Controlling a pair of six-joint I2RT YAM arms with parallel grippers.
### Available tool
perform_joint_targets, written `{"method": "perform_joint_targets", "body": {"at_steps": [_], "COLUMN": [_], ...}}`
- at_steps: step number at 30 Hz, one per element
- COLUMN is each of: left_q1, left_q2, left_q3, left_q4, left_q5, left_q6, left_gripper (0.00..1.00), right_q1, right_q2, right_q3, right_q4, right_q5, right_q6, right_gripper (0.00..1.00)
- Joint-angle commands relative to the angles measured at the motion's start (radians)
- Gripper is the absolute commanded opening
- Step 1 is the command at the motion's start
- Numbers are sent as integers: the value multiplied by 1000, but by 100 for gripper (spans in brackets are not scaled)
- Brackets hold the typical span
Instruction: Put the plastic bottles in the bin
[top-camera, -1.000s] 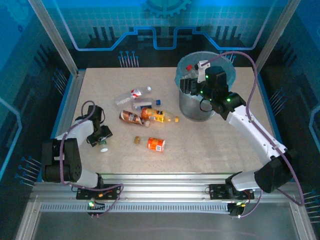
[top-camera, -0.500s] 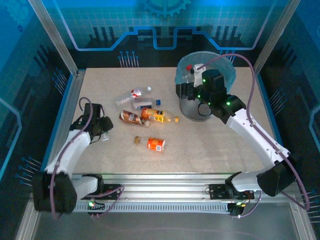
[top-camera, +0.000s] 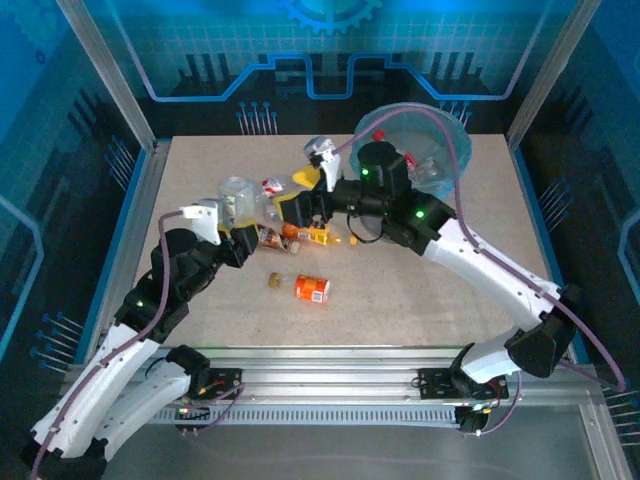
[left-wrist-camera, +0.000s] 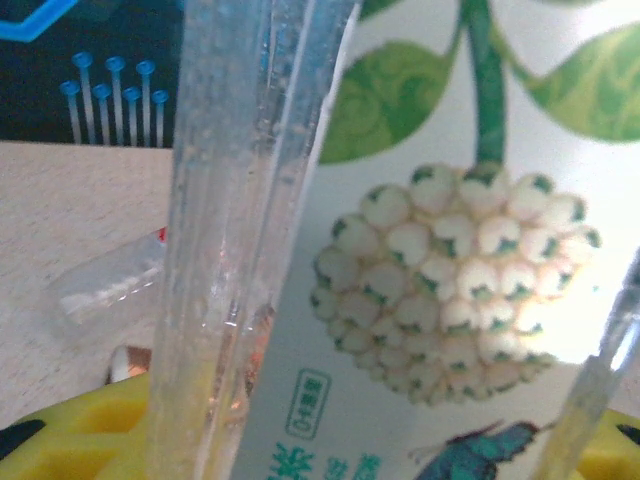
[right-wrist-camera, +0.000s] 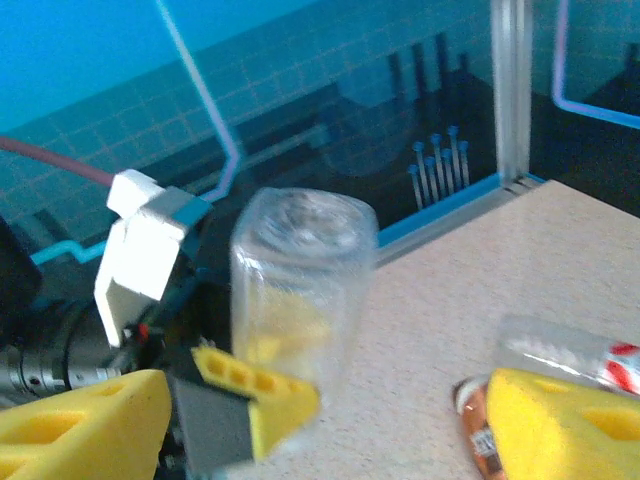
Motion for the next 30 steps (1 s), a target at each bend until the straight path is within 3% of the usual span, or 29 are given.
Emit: {"method": "perform_joint_targets", "body": {"at_steps": [1, 5, 13, 22, 24, 27, 30], "left_q1": [-74, -130, -160, -163, -163, -163, -162], "left_q2": [12, 33, 56, 97, 100, 98, 95], "left_q3": [15, 15, -3, 5, 7, 12, 8], "left_q4": [90, 134, 205, 223, 223, 215, 226], "left_q5": [-49, -83, -90, -119, -125, -124, -124], "left_q6": [102, 147, 161, 165, 161, 155, 143], "left_gripper": [46, 46, 47, 53, 58, 79, 92], "right_q1": [29, 60, 65, 51, 40, 15, -16], "right_q2": [51, 101, 169, 209, 204, 186, 150], "right_q3": [62, 102, 147, 194, 195, 201, 221], "right_q4": [21, -2, -58, -105, -115, -135, -169], "right_q5": [-25, -2, 2, -29, -23, -10, 21], "right_q6": [23, 22, 51, 72, 75, 77, 40], "right_gripper": [85, 86, 84, 50, 46, 42, 40]}}
